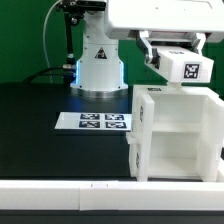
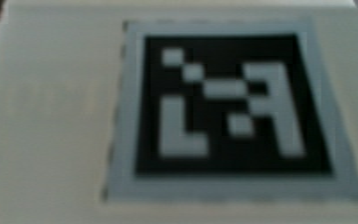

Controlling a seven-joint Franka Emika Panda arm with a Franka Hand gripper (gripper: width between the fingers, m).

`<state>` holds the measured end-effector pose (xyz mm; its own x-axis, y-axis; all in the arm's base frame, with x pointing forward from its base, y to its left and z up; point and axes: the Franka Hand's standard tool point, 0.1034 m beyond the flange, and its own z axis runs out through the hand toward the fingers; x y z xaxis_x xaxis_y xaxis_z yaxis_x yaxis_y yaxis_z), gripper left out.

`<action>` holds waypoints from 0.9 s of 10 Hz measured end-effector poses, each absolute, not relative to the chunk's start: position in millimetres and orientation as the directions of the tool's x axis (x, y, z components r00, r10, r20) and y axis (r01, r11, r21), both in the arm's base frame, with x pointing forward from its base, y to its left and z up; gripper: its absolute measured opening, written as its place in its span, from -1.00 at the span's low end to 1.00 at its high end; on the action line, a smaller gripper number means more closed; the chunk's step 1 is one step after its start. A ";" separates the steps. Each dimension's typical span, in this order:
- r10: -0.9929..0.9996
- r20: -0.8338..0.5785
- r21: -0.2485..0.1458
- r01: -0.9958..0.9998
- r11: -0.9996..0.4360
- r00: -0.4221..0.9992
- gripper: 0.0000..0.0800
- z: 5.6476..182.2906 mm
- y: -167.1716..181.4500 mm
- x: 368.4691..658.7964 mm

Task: Assemble cabinet

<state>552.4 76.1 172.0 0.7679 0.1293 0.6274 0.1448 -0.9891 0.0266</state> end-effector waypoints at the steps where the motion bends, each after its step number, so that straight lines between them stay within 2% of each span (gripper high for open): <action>1: 0.120 0.623 0.023 0.135 -0.991 0.773 0.39 170.3 78.8 548.5; 7: 0.094 0.610 0.010 0.111 -0.994 0.787 0.39 164.6 79.0 567.8; 9: 0.089 0.599 0.007 0.106 -0.994 0.795 0.39 158.8 79.2 564.9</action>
Offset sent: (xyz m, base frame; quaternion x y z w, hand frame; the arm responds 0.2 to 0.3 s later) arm 0.0129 0.0152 -0.0093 -0.0027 0.0221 0.0124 0.9997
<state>564.9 79.2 158.8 0.7954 0.0890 0.5995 0.1063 -0.9943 0.0066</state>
